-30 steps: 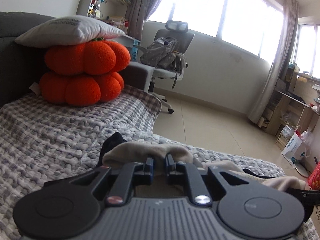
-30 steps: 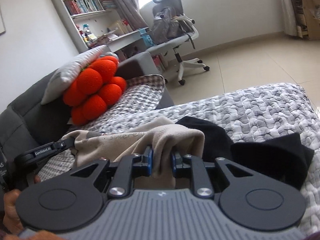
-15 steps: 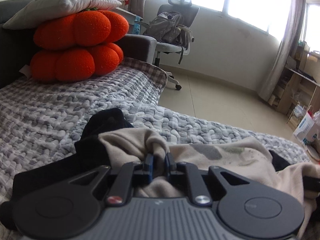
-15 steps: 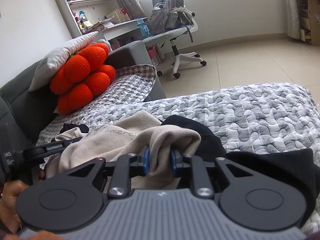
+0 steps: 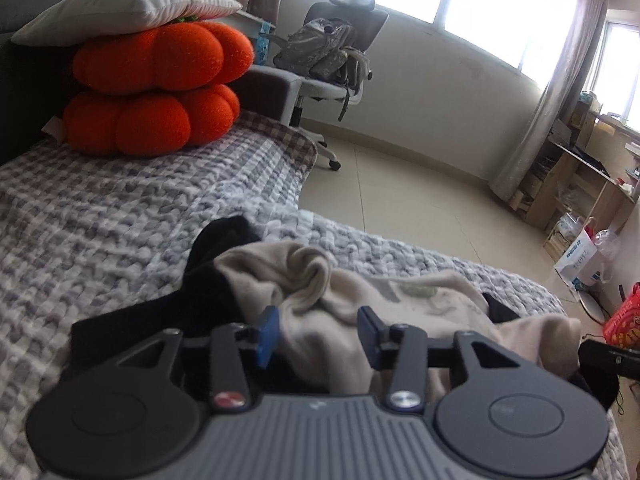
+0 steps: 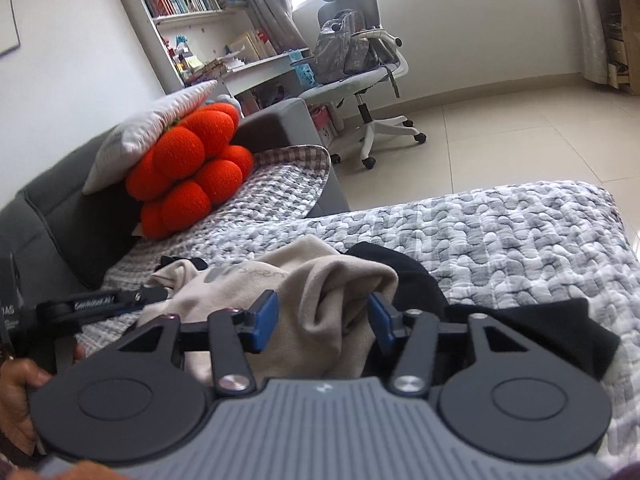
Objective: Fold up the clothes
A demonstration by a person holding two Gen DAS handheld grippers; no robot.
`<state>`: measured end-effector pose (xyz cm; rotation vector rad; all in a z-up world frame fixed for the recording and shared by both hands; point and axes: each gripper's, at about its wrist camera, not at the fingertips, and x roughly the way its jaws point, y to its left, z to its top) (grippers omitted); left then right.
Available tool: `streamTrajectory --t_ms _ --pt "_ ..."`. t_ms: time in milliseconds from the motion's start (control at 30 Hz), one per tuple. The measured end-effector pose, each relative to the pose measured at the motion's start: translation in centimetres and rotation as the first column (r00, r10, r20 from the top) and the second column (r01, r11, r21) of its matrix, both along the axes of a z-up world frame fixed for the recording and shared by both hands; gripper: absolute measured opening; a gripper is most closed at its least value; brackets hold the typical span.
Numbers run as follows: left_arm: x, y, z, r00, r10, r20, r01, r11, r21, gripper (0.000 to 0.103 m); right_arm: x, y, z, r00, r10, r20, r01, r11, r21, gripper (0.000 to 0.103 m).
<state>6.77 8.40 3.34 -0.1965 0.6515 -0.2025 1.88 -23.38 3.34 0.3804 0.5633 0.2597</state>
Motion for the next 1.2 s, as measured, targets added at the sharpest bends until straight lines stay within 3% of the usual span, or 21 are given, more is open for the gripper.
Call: streamTrajectory --t_ms 200,333,800,1200 --pt "-1.6 2.7 -0.4 0.992 -0.024 -0.121 0.014 0.997 -0.082 0.044 -1.9 -0.1 0.2 1.0 0.008 -0.023 -0.008 1.0 0.004 0.054" --pt "-2.1 3.1 -0.5 0.987 -0.046 -0.153 0.032 0.995 -0.093 0.042 -2.6 0.4 0.1 0.999 0.016 -0.036 -0.017 1.0 -0.02 0.054" --pt "-2.0 2.3 -2.0 0.967 -0.146 -0.207 0.144 0.989 -0.024 0.033 -2.3 4.5 -2.3 0.99 0.108 -0.094 -0.123 0.977 -0.172 0.045" --pt "-1.2 3.0 -2.7 0.965 -0.15 -0.214 0.142 0.988 -0.052 0.032 -0.9 3.9 -3.7 0.995 0.077 -0.071 -0.091 0.968 -0.234 0.045"
